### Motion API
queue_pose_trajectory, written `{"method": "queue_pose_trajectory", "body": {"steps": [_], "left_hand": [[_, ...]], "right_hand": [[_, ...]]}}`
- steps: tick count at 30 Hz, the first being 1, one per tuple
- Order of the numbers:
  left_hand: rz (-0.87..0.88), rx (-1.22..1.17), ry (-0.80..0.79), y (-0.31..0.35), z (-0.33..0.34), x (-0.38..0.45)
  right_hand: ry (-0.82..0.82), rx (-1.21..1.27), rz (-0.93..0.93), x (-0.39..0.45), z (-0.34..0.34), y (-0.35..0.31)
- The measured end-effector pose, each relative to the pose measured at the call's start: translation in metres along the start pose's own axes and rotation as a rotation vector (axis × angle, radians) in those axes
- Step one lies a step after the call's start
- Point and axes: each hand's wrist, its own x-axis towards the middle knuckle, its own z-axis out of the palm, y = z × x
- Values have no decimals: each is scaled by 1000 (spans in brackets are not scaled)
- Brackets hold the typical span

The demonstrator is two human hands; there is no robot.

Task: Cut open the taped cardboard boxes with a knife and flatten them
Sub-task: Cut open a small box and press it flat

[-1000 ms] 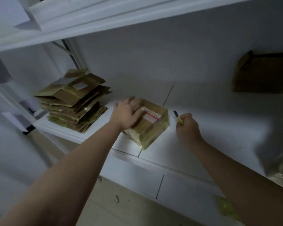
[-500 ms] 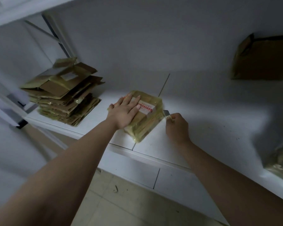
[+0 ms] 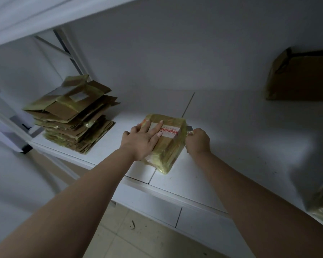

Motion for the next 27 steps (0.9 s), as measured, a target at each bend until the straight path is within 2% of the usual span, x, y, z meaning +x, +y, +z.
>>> {"method": "queue_pose_trajectory", "body": {"steps": [5, 10, 14, 19, 23, 27], "left_hand": [[-34, 1, 33, 3, 4, 0], [-62, 10, 43, 8, 3, -1], [-78, 1, 58, 8, 3, -3], [-178, 9, 81, 26, 2, -10], [-242, 9, 77, 40, -1, -9], [-254, 21, 84, 42, -1, -8]], "right_hand": [[40, 96, -8, -25, 4, 6], [-231, 55, -102, -60, 7, 8], [-287, 91, -76, -74, 5, 18], [-295, 93, -30, -68, -3, 25], [-225, 55, -52, -63, -10, 25], [-291, 17, -126, -83, -19, 33]]}}
